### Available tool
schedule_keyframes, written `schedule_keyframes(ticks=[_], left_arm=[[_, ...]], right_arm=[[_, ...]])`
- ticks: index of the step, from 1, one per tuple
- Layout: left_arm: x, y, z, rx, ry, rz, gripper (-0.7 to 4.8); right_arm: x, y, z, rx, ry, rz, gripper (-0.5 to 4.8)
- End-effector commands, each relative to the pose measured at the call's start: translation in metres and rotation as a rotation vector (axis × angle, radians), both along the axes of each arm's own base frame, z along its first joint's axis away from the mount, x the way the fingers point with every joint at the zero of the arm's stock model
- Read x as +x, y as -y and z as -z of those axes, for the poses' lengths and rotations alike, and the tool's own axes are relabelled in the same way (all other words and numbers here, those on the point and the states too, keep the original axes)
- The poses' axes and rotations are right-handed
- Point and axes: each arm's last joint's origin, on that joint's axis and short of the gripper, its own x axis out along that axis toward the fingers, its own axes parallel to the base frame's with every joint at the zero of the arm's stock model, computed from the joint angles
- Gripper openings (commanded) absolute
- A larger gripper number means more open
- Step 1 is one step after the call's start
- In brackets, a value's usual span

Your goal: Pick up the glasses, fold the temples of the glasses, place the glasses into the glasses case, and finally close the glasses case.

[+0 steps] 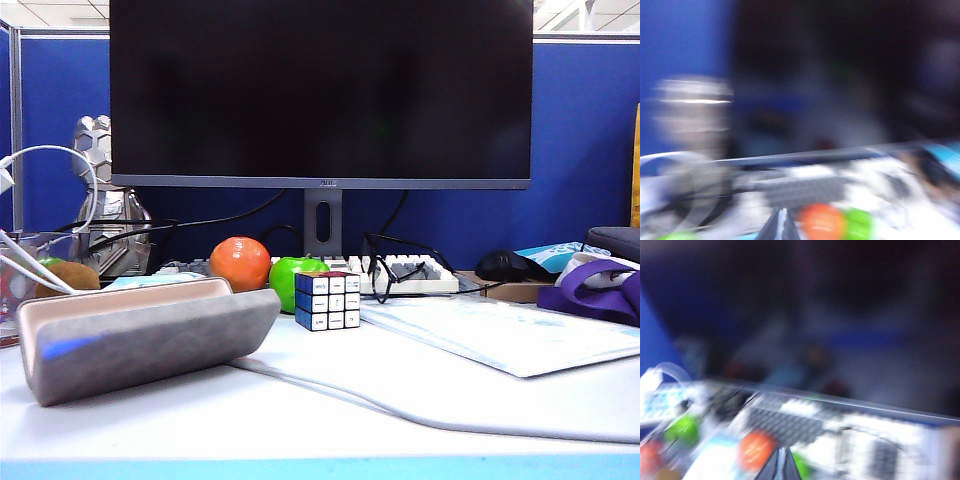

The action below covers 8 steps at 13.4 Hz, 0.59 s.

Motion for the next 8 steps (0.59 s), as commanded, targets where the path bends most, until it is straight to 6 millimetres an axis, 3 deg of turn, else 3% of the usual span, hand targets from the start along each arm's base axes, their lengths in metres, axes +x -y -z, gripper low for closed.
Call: schedule_keyframes(ticks=[1,5,8], left_arm=[[0.009,0.028,-0.012,0.010,0.032,0.238,-0.05],[0.008,0.045,-0.014,0.008,0.034,0.307,-0.04],[0.008,0.049,-0.013,0.008,0.031,0.326,-0.05]], right_arm=[[0.031,-0.023,0.009,-0.038,-0.043,-0.064,-0.05],[0.080,-0.042,0.030,-0.061,-0.112,-0.049,-0.05],[0.114,-0.053,0.064,-0.106,-0.179,-0.062,-0.05]])
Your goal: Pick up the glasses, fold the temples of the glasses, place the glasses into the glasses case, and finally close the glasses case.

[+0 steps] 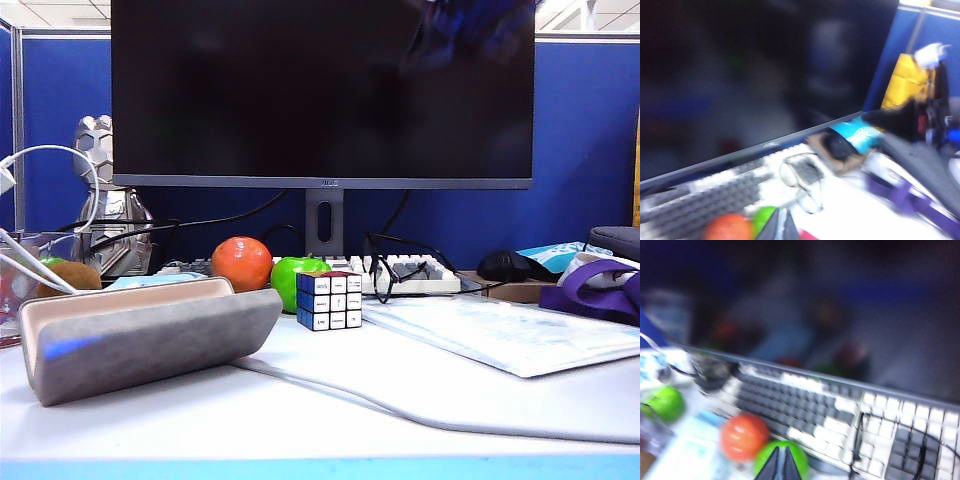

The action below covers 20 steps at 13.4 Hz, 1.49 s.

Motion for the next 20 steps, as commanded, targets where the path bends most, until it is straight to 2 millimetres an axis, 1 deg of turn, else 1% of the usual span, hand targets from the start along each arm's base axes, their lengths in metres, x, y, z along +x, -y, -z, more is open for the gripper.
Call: schedule_keyframes(ticks=[1,2,3,4,5,7,9,10,13,15,17,20], left_arm=[[0.000,0.002,-0.003,-0.003,0.017,-0.001,-0.05],[0.000,0.002,-0.003,-0.003,0.017,-0.022,-0.05],[0.001,0.002,-0.003,-0.003,0.016,-0.027,-0.05],[0.001,0.002,-0.002,-0.001,0.013,-0.027,-0.04],[0.002,0.002,-0.002,0.000,0.008,-0.027,-0.05],[0.002,0.002,-0.001,0.002,0.002,-0.027,-0.05],[0.001,0.002,0.000,0.005,-0.007,-0.027,-0.04],[0.001,0.002,0.001,0.008,-0.018,-0.027,-0.05],[0.001,0.002,0.003,0.013,-0.034,-0.024,-0.05],[0.001,0.002,0.003,0.014,-0.037,-0.024,-0.04],[0.001,0.002,0.003,0.015,-0.040,-0.024,-0.05],[0.001,0.002,0.004,0.016,-0.043,-0.024,-0.05]], right_arm=[[0.026,-0.009,0.032,-0.062,-0.047,-0.020,-0.05],[0.034,-0.013,0.049,-0.091,-0.075,-0.036,0.16],[0.042,-0.018,0.068,-0.120,-0.106,-0.050,0.92],[0.047,-0.021,0.082,-0.141,-0.130,-0.061,1.82],[0.052,-0.027,0.098,-0.162,-0.157,-0.073,2.17],[0.061,-0.034,0.120,-0.178,-0.175,-0.064,2.17],[0.066,-0.038,0.135,-0.215,-0.175,0.003,2.17],[0.068,-0.040,0.138,-0.234,-0.161,0.019,2.17],[0.078,-0.044,0.142,-0.231,-0.144,0.020,2.17],[0.090,-0.048,0.140,-0.229,-0.141,0.021,2.17],[0.099,-0.051,0.144,-0.239,-0.152,0.033,2.17],[0.100,-0.050,0.151,-0.257,-0.185,0.040,2.16]])
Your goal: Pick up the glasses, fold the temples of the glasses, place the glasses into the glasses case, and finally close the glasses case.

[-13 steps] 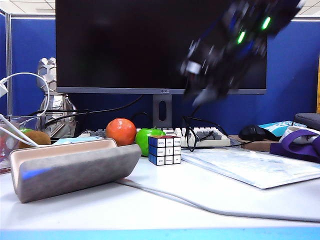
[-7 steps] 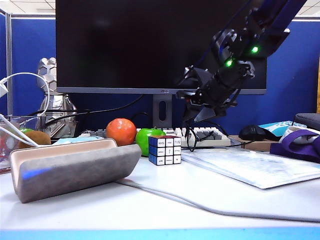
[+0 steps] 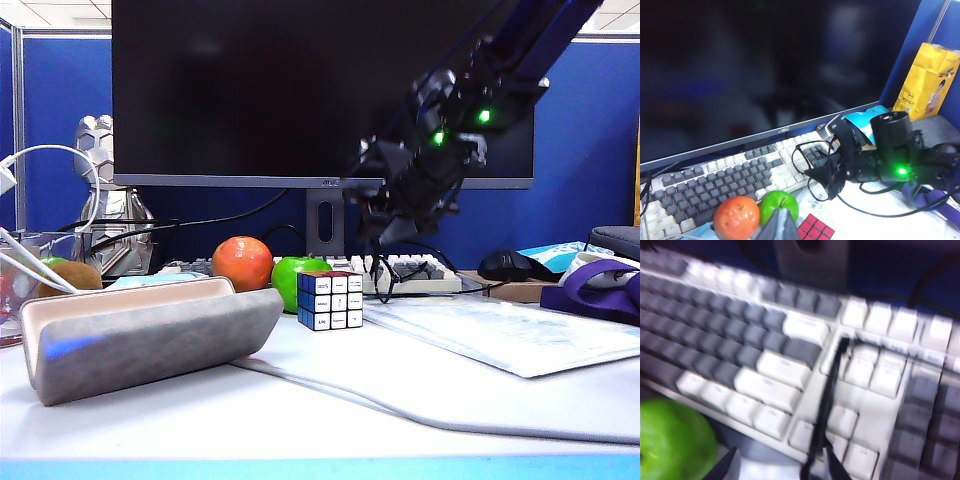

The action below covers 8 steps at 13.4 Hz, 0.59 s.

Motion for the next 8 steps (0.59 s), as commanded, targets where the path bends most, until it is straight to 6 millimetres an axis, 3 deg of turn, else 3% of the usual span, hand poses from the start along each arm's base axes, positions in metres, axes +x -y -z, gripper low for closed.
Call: schedule_keyframes(ticks=[1,3,6,8], left_arm=[[-0.001,0.000,-0.003,-0.002,0.009,0.005,-0.05],[-0.001,0.000,-0.003,-0.002,0.008,0.005,-0.05],[-0.001,0.000,-0.002,-0.001,0.004,0.005,-0.05],[-0.001,0.000,0.000,0.004,-0.014,0.005,-0.05]], right_arm=[[0.000,-0.001,0.000,-0.010,-0.008,0.003,2.15],[0.001,-0.001,0.006,-0.015,-0.023,0.003,1.63],[0.001,-0.002,0.014,-0.024,-0.051,0.001,0.14],[0.004,-0.003,0.006,-0.007,-0.006,-0.002,-0.06]])
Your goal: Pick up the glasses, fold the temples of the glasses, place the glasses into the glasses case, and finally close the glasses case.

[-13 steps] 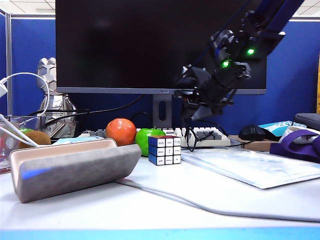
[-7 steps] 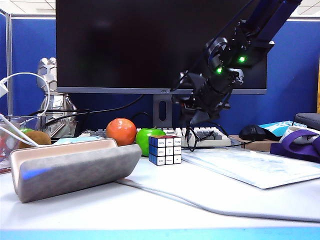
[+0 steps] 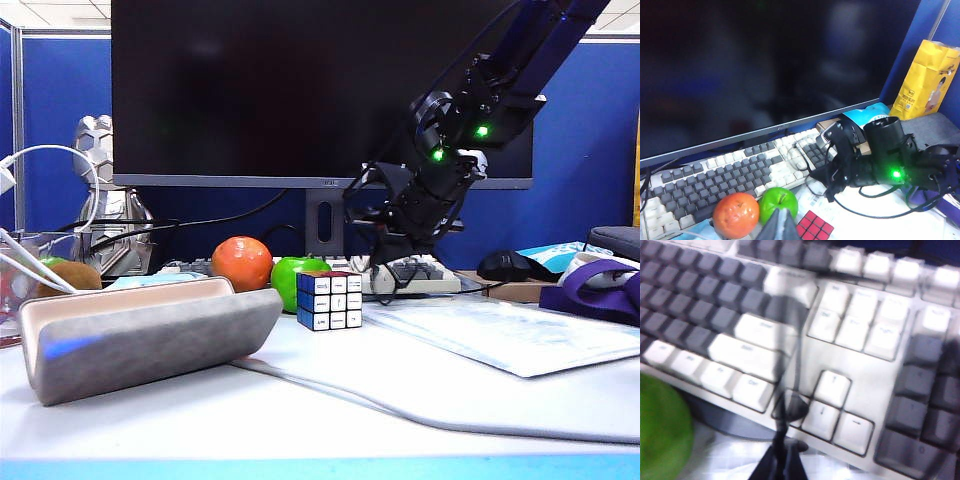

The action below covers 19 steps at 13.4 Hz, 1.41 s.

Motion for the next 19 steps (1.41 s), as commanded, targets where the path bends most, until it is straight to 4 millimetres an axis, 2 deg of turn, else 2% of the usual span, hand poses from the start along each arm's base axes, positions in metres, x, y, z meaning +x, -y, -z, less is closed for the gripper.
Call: schedule_keyframes(ticks=[1,4,7,11,13,15,19], left_arm=[[-0.001,0.000,-0.001,0.003,-0.009,0.005,-0.05],[-0.001,0.000,-0.001,0.004,-0.012,0.005,-0.05],[-0.001,0.000,-0.001,0.004,-0.012,0.005,-0.05],[-0.001,0.000,-0.001,0.004,-0.012,0.005,-0.05],[-0.001,0.000,-0.001,0.004,-0.012,0.005,-0.04],[-0.002,0.000,-0.001,-0.002,-0.016,0.018,-0.05],[-0.003,0.002,-0.002,-0.141,-0.101,0.060,-0.04]], right_arm=[[0.004,-0.004,-0.016,0.029,0.068,-0.018,-0.06],[0.002,-0.006,-0.042,0.082,0.112,-0.077,-0.06],[-0.012,-0.004,-0.079,0.136,0.143,-0.155,-0.06],[-0.045,0.004,-0.138,0.201,0.172,-0.258,-0.06],[-0.062,0.009,-0.156,0.203,0.146,-0.291,-0.06],[-0.081,0.011,-0.173,0.212,0.157,-0.459,-0.06],[-0.118,0.004,-0.201,0.083,0.286,-0.659,-0.06]])
